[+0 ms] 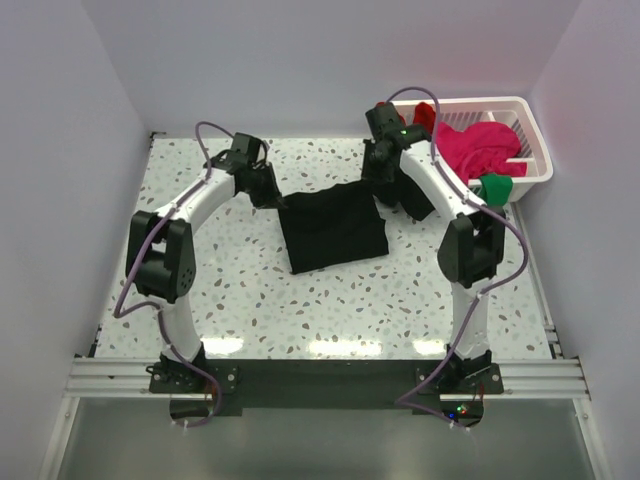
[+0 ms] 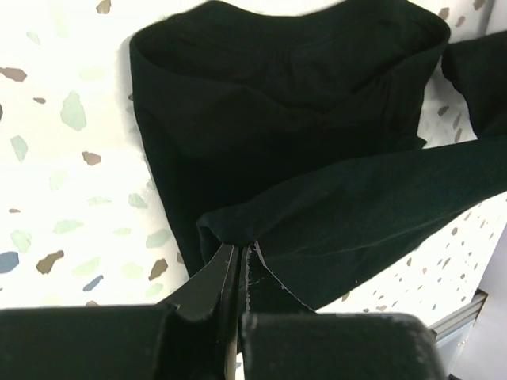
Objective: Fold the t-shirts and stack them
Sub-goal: Fold the tshirt, then neatly place the folded tshirt to the corner
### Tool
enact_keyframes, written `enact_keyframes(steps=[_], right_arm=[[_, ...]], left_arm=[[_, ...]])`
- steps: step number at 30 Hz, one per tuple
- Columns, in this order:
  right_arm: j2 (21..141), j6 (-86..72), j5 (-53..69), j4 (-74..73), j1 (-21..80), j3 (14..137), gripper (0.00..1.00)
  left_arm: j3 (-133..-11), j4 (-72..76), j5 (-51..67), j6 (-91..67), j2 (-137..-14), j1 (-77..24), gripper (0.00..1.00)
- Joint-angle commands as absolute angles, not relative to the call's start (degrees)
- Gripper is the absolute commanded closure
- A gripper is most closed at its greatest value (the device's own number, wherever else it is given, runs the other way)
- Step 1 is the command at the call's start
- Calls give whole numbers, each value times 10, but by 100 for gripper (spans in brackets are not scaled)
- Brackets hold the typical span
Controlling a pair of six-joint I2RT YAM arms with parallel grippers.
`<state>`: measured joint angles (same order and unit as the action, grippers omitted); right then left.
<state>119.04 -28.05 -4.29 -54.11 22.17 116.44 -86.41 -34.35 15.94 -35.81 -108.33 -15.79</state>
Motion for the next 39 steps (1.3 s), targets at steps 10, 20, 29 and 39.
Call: enact_keyframes(steps=[10, 20, 29, 39], right_arm=[[1245, -254, -27, -546, 208, 1240, 100], [1275, -228, 17, -551, 207, 1329, 22], [1144, -236, 90, -466, 214, 1136, 23], [1027, -296, 134, -373, 272, 877, 26]], left_arm=[[-923, -320, 129, -346, -1131, -143, 100], [-967, -315, 97, -336, -1115, -134, 30], [-794, -240, 133, -337, -1007, -134, 24], [-573, -111, 207, -356, -911, -135, 21]])
